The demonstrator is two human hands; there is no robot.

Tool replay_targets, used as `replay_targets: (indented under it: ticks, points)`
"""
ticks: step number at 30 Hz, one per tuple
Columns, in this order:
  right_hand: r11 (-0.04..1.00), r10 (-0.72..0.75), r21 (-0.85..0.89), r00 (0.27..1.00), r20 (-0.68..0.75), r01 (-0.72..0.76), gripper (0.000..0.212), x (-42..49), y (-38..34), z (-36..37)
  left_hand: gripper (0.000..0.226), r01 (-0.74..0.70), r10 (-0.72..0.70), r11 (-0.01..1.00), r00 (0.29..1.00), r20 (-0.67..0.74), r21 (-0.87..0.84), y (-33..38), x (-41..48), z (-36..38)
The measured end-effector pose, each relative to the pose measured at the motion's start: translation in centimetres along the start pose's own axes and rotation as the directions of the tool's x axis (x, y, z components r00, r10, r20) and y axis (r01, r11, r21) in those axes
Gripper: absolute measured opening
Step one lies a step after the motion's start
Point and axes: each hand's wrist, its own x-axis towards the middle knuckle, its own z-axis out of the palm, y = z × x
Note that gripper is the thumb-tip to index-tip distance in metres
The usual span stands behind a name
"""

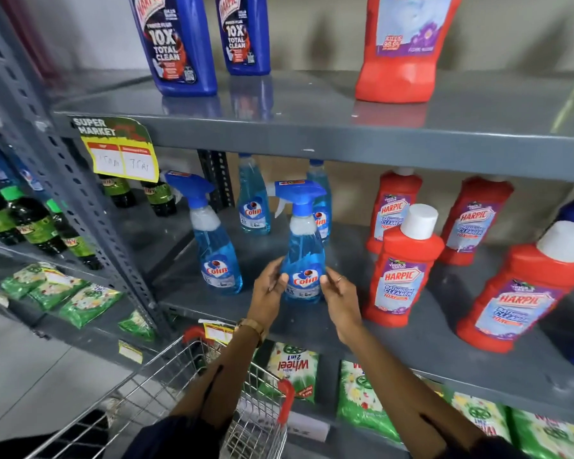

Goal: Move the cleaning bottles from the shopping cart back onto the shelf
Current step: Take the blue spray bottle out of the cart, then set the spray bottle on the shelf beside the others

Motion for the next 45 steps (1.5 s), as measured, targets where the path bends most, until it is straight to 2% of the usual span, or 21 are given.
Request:
replay_targets:
  ticks: [3, 6, 7, 9, 11, 13, 14, 16, 17, 18, 20, 22, 24, 34, 37, 39, 41, 43, 45]
  points:
    - [0.977, -0.015, -0.211, 0.992, -0.126, -0.012, 0.035, -3.2, 0.8, -1.2, 0.051, 0.008, -0.009, 1.000, 0.997, -0.081, -0.015, -1.7, -1.1, 0.8]
    - [0.984, -0.069, -0.175, 0.963, -0.261, 0.023, 0.022, -9.0, 2.2, -3.6, 0.088, 0.024, 0.002, 0.994, 0.974, -0.228, 0.111, -2.4, -2.7, 2.6]
    - [0.983, -0.100, -0.179, 0.935, -0.340, 0.040, 0.025, -10.5, 2.4, -4.7, 0.101, 0.023, 0.022, 0.985, 0.966, -0.256, 0.171, -2.3, -2.8, 3.4]
    - [0.971, -0.201, -0.217, 0.833, -0.516, 0.101, 0.035, -12.0, 2.2, -7.2, 0.119, 0.021, 0.069, 0.958, 0.951, -0.302, 0.285, -1.8, -2.3, 5.1]
    - [0.963, -0.256, -0.240, 0.677, -0.690, 0.119, 0.051, -11.6, 1.4, -10.1, 0.130, 0.063, 0.078, 0.927, 0.931, -0.356, 0.370, -1.4, -1.5, 6.4]
    - [0.954, -0.269, -0.299, 0.547, -0.793, 0.035, 0.082, -10.0, 0.7, -13.3, 0.131, 0.116, 0.083, 0.895, 0.906, -0.416, 0.431, -1.7, -0.7, 7.2]
    - [0.949, -0.255, -0.314, 0.516, -0.818, -0.028, 0.097, -9.0, 0.3, -14.9, 0.128, 0.129, 0.092, 0.883, 0.895, -0.436, 0.452, -2.0, -0.5, 7.4]
    - [0.938, -0.187, -0.307, 0.508, -0.841, -0.162, 0.119, -7.3, 0.0, -17.6, 0.121, 0.134, 0.104, 0.878, 0.883, -0.458, 0.459, -2.4, -0.3, 7.5]
    - [0.932, -0.160, -0.305, 0.535, -0.829, -0.195, 0.125, -6.7, -0.1, -18.7, 0.120, 0.129, 0.107, 0.881, 0.883, -0.457, 0.455, -2.5, -0.3, 7.6]
    - [0.931, -0.149, -0.311, 0.577, -0.803, -0.192, 0.124, -6.2, -0.1, -19.5, 0.119, 0.122, 0.111, 0.882, 0.885, -0.452, 0.455, -2.7, -0.4, 7.4]
    - [0.928, -0.149, -0.328, 0.631, -0.762, -0.177, 0.105, -6.0, -0.2, -20.4, 0.119, 0.105, 0.120, 0.882, 0.893, -0.434, 0.459, -2.9, -0.7, 7.3]
    - [0.925, -0.108, -0.310, 0.635, -0.765, -0.217, 0.085, -6.1, -0.4, -20.4, 0.119, 0.093, 0.119, 0.890, 0.899, -0.422, 0.447, -3.0, -1.1, 7.0]
    - [0.921, -0.086, -0.303, 0.631, -0.771, -0.246, 0.076, -6.3, -0.4, -20.3, 0.119, 0.078, 0.122, 0.897, 0.902, -0.414, 0.435, -3.1, -1.3, 6.9]
    - [0.905, -0.106, -0.365, 0.718, -0.688, -0.216, 0.073, -6.4, -0.2, -21.1, 0.120, 0.050, 0.127, 0.901, 0.920, -0.371, 0.431, -2.6, -1.1, 6.8]
    - [0.930, -0.137, -0.342, 0.735, -0.664, -0.136, 0.083, -6.5, -0.1, -21.1, 0.126, 0.081, 0.086, 0.917, 0.916, -0.391, 0.392, -2.0, -1.5, 7.3]
    - [0.929, -0.219, -0.363, 0.685, -0.695, -0.071, 0.092, -7.3, 0.3, -21.5, 0.129, 0.091, 0.112, 0.895, 0.901, -0.419, 0.436, -1.6, -3.0, 8.1]
    - [0.921, -0.297, -0.387, 0.572, -0.765, -0.040, 0.090, -8.7, 0.8, -22.6, 0.124, 0.014, 0.193, 0.879, 0.904, -0.382, 0.477, -1.4, -5.5, 10.1]
    - [0.910, -0.366, -0.415, 0.442, -0.819, -0.015, 0.090, -10.3, 1.2, -24.0, 0.120, -0.110, 0.252, 0.868, 0.937, -0.240, 0.484, -1.4, -8.0, 12.5]
    - [0.917, -0.358, -0.397, 0.354, -0.864, -0.039, 0.105, -11.0, 1.3, -26.3, 0.121, -0.158, 0.232, 0.870, 0.967, -0.105, 0.468, -1.4, -8.9, 15.2]
